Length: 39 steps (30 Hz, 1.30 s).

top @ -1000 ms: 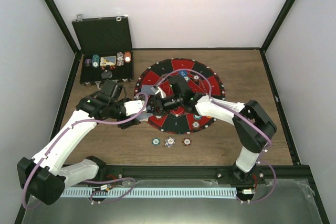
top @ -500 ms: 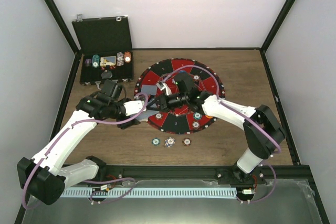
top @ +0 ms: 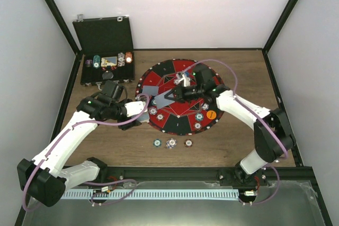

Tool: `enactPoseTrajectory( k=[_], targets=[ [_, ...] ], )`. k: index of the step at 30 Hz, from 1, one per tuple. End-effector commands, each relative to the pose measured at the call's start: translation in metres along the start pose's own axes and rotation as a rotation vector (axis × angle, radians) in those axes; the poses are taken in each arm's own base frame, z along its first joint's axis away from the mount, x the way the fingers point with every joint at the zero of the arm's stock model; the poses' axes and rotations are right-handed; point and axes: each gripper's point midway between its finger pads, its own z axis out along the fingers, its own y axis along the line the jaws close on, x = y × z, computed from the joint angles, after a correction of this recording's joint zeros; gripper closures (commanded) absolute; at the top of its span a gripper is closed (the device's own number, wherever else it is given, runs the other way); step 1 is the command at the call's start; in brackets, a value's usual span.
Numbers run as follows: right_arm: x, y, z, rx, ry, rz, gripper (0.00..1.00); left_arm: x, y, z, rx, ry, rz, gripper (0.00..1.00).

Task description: Distribute texas hold em gaming equipment

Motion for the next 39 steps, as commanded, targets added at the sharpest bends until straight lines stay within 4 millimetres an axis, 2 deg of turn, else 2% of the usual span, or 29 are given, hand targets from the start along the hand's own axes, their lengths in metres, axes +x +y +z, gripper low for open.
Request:
enactPoseTrajectory(
  k=[1,3,5,9,13,17,19,21,24,27,29,32,33,39],
  targets=[
    [-0.042,-0.012,-0.037,0.023,-0.085,-0.011,0.99,-0.009,0.005,-0.006,-0.020,-0.030,0.008,0.91],
    [-0.069,-0.035,-0.047,0.065,-0.127,-0.003,0.99,-0.009,0.004,-0.006,-0.014,-0.030,0.008,0.91],
    [-0.101,-0.067,-0.057,0.139,-0.176,0.025,0.99,-0.009,0.003,-0.005,-0.008,-0.029,0.005,0.91],
    [-0.158,-0.130,-0.059,0.274,-0.226,0.080,0.99,-0.009,0.002,-0.005,0.008,-0.025,-0.001,0.91],
    [-0.213,-0.156,-0.048,0.288,-0.261,0.075,0.99,-0.007,0.001,-0.005,0.008,-0.023,0.003,0.91],
    [-0.246,-0.179,-0.029,0.283,-0.273,0.089,0.99,-0.007,0.000,-0.006,0.008,-0.024,0.004,0.91],
    [-0.256,-0.191,-0.023,0.290,-0.281,0.104,0.99,-0.007,-0.002,-0.006,0.012,-0.026,0.003,0.91],
    [-0.260,-0.212,-0.013,0.308,-0.278,0.130,0.99,-0.006,-0.003,-0.006,0.014,-0.029,0.005,0.91],
    [-0.264,-0.225,-0.010,0.335,-0.289,0.139,0.95,-0.006,-0.004,-0.006,0.018,-0.031,0.005,0.91],
    [-0.264,-0.230,-0.014,0.381,-0.294,0.125,0.70,-0.006,-0.005,-0.005,0.024,-0.031,0.003,0.91],
    [-0.264,-0.232,-0.023,0.446,-0.304,0.121,0.54,-0.006,-0.005,-0.005,0.025,-0.032,0.001,0.91],
    [-0.260,-0.232,-0.042,0.552,-0.320,0.109,0.49,-0.005,-0.005,-0.004,0.026,-0.029,-0.002,0.91],
    [-0.263,-0.220,-0.054,0.582,-0.345,0.084,0.47,-0.005,-0.005,-0.003,0.028,-0.026,-0.004,0.91],
    [-0.262,-0.191,-0.103,0.735,-0.421,0.017,0.30,-0.009,-0.004,-0.006,0.023,-0.039,-0.007,0.91]
  ],
)
